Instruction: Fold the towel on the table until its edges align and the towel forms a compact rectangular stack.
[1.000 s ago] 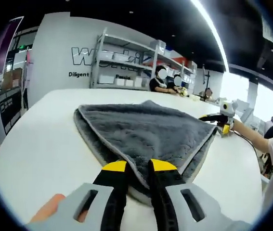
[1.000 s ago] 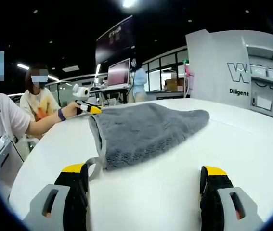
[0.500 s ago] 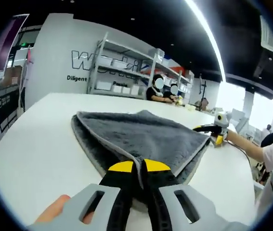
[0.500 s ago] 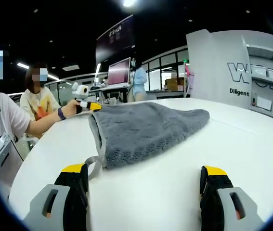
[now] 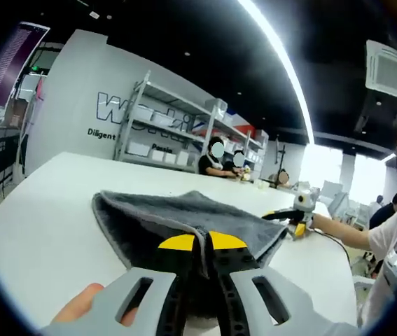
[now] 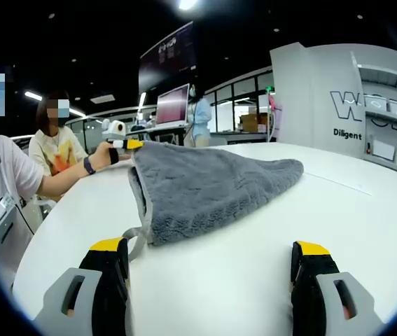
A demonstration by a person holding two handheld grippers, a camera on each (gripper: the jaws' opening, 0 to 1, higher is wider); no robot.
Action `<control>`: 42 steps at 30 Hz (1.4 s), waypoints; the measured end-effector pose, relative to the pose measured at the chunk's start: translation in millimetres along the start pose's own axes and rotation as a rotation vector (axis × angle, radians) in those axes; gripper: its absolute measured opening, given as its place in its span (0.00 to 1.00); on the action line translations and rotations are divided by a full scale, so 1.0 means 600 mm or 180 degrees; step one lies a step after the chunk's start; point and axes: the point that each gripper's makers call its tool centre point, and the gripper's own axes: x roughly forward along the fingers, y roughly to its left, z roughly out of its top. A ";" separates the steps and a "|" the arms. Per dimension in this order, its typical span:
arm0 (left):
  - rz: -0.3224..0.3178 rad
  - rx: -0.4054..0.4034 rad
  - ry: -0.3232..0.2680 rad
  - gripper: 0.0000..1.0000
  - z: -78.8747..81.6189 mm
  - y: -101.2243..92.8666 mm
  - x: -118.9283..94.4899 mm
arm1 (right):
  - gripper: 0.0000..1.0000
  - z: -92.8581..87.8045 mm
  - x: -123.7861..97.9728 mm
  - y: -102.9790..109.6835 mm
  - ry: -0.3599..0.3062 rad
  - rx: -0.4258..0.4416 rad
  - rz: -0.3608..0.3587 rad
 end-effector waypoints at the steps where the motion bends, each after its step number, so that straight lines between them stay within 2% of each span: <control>1: -0.0028 -0.0015 -0.0024 0.05 0.004 0.000 -0.002 | 0.99 0.000 0.000 0.000 -0.0001 -0.0001 0.0000; 5: -0.0091 -0.0103 -0.0119 0.04 0.016 0.000 -0.007 | 0.99 0.000 0.000 0.000 -0.0005 0.0002 -0.0001; 9: -0.0026 -0.0233 -0.0011 0.04 0.005 0.006 -0.007 | 0.99 0.000 0.000 0.001 -0.0008 0.0004 0.0000; 13: -0.0049 -0.0361 0.0060 0.04 0.002 0.003 -0.013 | 0.99 0.000 -0.001 0.004 -0.0013 0.0002 0.0006; 15: -0.0045 -0.0392 0.0053 0.04 0.004 0.002 -0.018 | 0.99 0.001 -0.001 0.004 -0.0019 0.0006 0.0010; 21: 0.0007 -0.0438 0.0204 0.04 -0.014 0.000 -0.027 | 0.99 0.004 -0.002 0.006 -0.0052 0.0032 0.0017; 23: 0.0114 -0.0402 0.0324 0.04 -0.026 0.007 -0.029 | 0.99 0.005 -0.002 0.005 -0.0063 0.0036 0.0020; 30: 0.0258 -0.0281 0.0526 0.04 -0.052 0.010 -0.027 | 0.99 0.007 -0.003 0.005 -0.0083 0.0043 0.0017; 32: 0.0393 -0.0193 0.0659 0.04 -0.066 0.019 -0.029 | 0.99 0.007 -0.003 0.005 -0.0090 0.0049 0.0017; 35: 0.0426 -0.0132 0.0729 0.04 -0.074 0.014 -0.025 | 0.99 0.007 -0.003 0.005 -0.0090 0.0049 0.0022; 37: 0.0526 0.0000 0.0845 0.04 -0.085 0.017 -0.025 | 0.99 0.007 -0.003 0.005 -0.0087 0.0044 0.0023; 42: 0.0629 0.0066 0.0970 0.04 -0.099 0.015 -0.021 | 0.99 0.009 -0.004 0.004 -0.0103 0.0057 0.0029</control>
